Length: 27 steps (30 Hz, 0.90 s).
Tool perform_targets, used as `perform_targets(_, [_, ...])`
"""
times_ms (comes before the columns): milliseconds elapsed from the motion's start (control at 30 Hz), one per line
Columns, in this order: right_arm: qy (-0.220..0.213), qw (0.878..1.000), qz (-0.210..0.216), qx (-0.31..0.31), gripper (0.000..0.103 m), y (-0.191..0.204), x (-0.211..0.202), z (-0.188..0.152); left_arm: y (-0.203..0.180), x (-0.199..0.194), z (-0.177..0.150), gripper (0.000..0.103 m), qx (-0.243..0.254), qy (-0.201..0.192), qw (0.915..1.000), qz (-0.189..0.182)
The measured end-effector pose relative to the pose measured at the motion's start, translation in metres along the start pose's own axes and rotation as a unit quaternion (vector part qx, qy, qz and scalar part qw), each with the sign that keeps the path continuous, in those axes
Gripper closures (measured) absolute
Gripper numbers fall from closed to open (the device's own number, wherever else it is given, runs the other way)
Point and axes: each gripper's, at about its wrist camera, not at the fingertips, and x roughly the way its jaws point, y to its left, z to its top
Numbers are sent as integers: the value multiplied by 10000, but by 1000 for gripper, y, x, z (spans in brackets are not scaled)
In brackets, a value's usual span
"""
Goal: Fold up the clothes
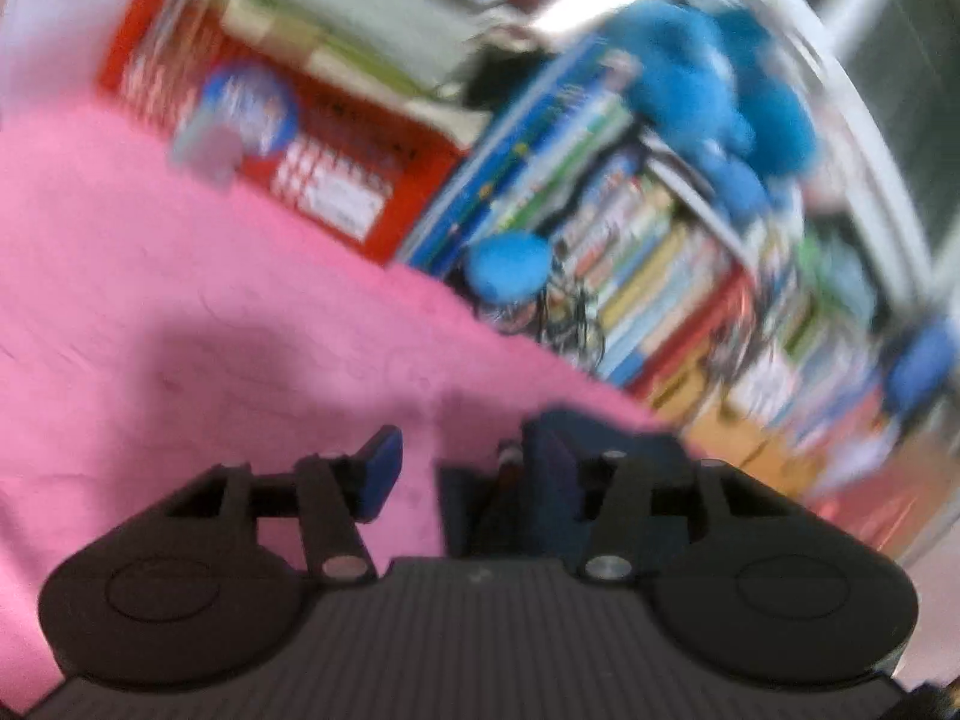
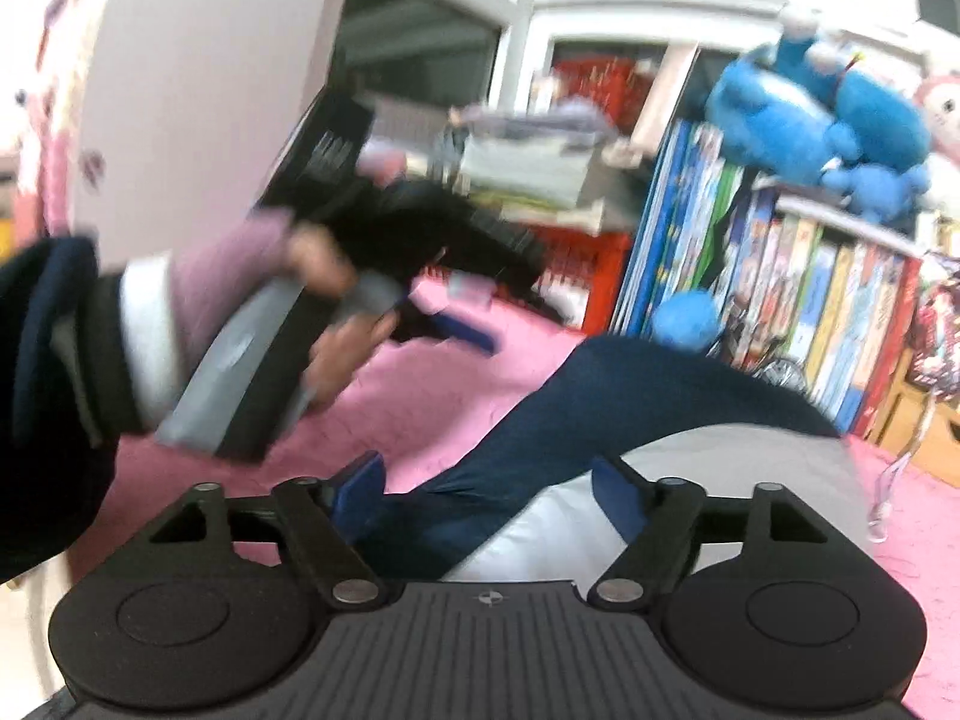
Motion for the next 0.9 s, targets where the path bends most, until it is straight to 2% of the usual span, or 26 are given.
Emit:
perform_targets(133, [-268, 9982, -472, 246, 16, -38, -60, -16, -52, -45, -30, 47, 901, -192, 9955, 203])
perform_targets(233, [-176, 9916, -1099, 652, 16, -67, -94, -37, -94, -67, -60, 43, 1494, -434, 9873, 314])
perform_targets(300, [-41, 9870, -1326, 909, 16, -83, -106, -52, -122, -74, -79, 37, 1772, -566, 9824, 160])
perform_targets(367, [117, 9827, -1482, 1100, 16, -96, -114, -66, -146, -71, -95, 31, 2009, -452, 9784, -169])
perform_targets(400, [216, 9819, -1519, 1107, 16, -99, -117, -72, -157, -65, -102, 31, 2127, -344, 9762, -260])
perform_targets(467, [272, 9825, -1512, 1052, 16, -96, -123, -81, -173, -46, -112, 31, 2352, -103, 9717, -202])
perform_targets(600, [292, 9864, -1385, 840, 15, -82, -129, -86, -155, -30, -114, 32, 2471, 79, 9673, 562])
perform_targets(767, [415, 9884, -1338, 594, 14, -67, -119, -88, -124, -21, -112, 31, 2499, 266, 9559, 1521])
perform_targets(833, [521, 9878, -1368, 527, 14, -64, -110, -88, -103, -33, -105, 26, 2283, 321, 9582, 1694])
perform_targets(900, [661, 9855, -1523, 347, 14, -58, -97, -87, -88, -41, -102, 26, 2031, 358, 9611, 1837])
